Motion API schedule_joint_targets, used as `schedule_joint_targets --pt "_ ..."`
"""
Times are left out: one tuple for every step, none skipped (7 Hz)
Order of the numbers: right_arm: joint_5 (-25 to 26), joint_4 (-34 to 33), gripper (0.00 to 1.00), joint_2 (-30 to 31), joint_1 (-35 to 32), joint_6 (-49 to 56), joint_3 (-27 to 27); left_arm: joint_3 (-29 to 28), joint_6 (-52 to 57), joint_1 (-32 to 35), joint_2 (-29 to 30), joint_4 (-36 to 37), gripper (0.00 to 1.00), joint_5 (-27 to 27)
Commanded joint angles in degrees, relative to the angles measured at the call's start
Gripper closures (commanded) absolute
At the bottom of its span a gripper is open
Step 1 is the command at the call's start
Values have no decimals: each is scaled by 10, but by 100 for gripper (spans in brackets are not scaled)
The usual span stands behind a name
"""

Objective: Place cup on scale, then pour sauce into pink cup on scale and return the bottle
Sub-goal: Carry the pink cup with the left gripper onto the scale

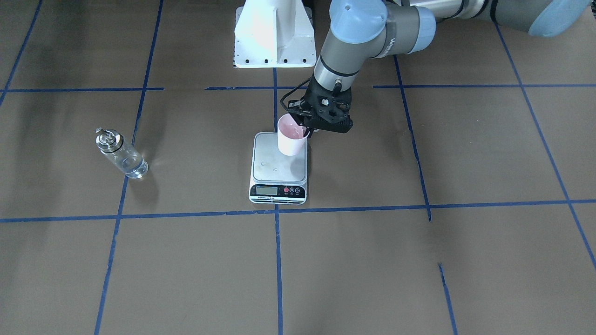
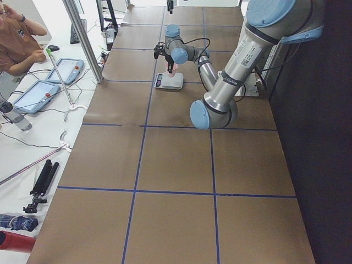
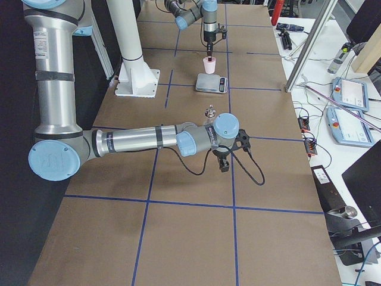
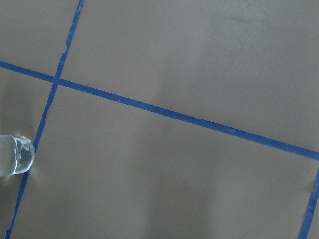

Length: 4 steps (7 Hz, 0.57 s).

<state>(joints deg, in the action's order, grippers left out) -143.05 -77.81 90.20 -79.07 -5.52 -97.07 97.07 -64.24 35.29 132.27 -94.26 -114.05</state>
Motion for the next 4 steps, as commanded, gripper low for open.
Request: schedule_joint_targets --pt "0 0 0 0 1 0 1 -44 0 -13 27 1 100 13" --pt "0 0 0 0 1 0 0 -44 0 -22 26 1 100 17" --pt "0 0 0 0 0 0 1 -44 0 -25 25 1 100 22" --pt "0 0 0 0 1 0 1 -50 0 -30 26 1 100 26"
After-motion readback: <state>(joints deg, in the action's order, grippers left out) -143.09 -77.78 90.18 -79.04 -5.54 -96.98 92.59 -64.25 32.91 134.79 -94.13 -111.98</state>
